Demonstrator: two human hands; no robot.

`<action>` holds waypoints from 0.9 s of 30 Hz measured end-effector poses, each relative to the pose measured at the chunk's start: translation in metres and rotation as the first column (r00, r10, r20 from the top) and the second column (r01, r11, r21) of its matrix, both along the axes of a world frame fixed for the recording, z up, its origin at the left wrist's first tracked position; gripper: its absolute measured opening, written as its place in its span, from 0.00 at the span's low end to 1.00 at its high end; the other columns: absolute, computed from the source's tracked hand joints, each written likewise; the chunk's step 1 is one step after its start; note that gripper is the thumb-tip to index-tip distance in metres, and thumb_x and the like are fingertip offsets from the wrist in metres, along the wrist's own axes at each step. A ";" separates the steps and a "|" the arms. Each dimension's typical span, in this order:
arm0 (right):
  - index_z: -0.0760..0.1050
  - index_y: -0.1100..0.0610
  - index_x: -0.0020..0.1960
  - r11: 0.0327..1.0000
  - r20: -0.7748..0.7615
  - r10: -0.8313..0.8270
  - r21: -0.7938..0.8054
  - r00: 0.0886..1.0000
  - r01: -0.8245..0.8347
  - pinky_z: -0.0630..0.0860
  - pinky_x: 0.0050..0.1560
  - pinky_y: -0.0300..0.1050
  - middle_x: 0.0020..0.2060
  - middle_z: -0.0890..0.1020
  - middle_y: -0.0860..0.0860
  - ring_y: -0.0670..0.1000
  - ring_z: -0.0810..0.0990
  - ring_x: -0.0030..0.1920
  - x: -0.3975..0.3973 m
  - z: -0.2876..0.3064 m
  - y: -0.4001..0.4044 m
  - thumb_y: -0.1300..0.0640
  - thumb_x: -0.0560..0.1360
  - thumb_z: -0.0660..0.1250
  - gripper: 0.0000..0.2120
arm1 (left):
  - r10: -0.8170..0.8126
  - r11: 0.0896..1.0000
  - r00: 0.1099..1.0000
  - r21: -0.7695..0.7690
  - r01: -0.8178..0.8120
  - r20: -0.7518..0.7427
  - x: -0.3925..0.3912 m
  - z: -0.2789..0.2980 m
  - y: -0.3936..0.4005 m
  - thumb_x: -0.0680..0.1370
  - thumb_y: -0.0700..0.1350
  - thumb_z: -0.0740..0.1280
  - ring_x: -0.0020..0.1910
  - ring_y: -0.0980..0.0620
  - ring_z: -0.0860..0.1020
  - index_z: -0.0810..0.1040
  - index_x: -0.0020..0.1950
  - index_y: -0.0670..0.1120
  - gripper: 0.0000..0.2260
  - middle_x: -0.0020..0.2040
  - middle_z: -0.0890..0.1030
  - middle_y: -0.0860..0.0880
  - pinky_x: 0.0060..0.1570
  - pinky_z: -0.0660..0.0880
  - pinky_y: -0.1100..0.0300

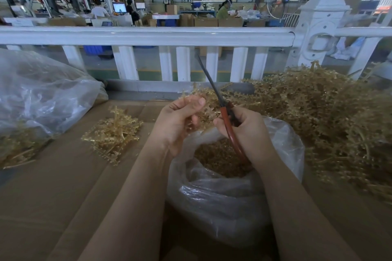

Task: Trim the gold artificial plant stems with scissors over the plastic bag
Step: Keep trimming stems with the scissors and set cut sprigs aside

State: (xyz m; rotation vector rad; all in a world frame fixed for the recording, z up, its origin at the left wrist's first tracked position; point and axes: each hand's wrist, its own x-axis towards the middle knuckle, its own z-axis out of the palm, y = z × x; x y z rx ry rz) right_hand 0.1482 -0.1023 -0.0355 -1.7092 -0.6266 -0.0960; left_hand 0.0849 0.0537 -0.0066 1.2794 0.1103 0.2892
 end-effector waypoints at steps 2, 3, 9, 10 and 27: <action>0.80 0.49 0.39 1.000 0.010 -0.005 -0.002 1.000 0.005 0.74 0.33 0.31 0.29 0.81 0.42 0.39 0.79 0.31 0.001 -0.001 0.000 0.58 0.74 0.75 0.08 | 0.006 1.000 1.000 -0.010 -0.005 0.023 0.001 0.000 0.000 0.68 0.47 0.75 0.31 0.56 0.70 0.85 0.43 0.49 0.06 0.32 0.76 0.53 0.40 0.69 0.61; 0.80 0.49 0.38 1.000 0.009 -0.011 0.005 1.000 0.011 0.74 0.33 0.31 0.29 0.81 0.42 0.39 0.78 0.30 0.001 -0.001 0.000 0.57 0.74 0.76 0.08 | 0.007 1.000 0.999 -0.017 -0.006 0.035 0.001 0.000 0.001 0.68 0.47 0.75 0.32 0.56 0.71 0.85 0.43 0.49 0.06 0.33 0.76 0.53 0.39 0.70 0.62; 0.80 0.44 0.38 0.992 0.010 -0.126 -0.022 0.992 0.126 0.74 0.36 0.37 0.31 0.81 0.37 0.39 0.79 0.33 0.003 -0.004 -0.001 0.37 0.66 0.77 0.13 | 0.108 0.994 0.992 -0.002 -0.108 0.070 0.002 -0.003 0.003 0.68 0.46 0.75 0.38 0.55 0.77 0.85 0.48 0.46 0.11 0.37 0.82 0.52 0.41 0.72 0.62; 0.79 0.43 0.39 0.985 0.023 -0.162 -0.058 0.987 0.163 0.74 0.37 0.39 0.32 0.81 0.36 0.39 0.79 0.34 0.002 -0.004 -0.002 0.31 0.62 0.74 0.17 | 0.130 0.991 0.989 0.007 -0.131 0.075 0.002 -0.002 0.004 0.67 0.46 0.75 0.38 0.54 0.77 0.85 0.47 0.47 0.10 0.37 0.83 0.52 0.42 0.72 0.61; 0.75 0.49 0.46 0.827 0.466 -0.217 -0.380 0.858 0.415 0.78 0.39 0.44 0.39 0.80 0.41 0.44 0.78 0.40 -0.004 -0.003 -0.006 0.23 0.66 0.64 0.29 | 0.005 0.998 0.991 0.054 -0.013 0.137 0.004 -0.005 0.009 0.79 0.37 0.65 0.36 0.54 0.71 0.79 0.32 0.51 0.18 0.39 0.75 0.46 0.44 0.68 0.58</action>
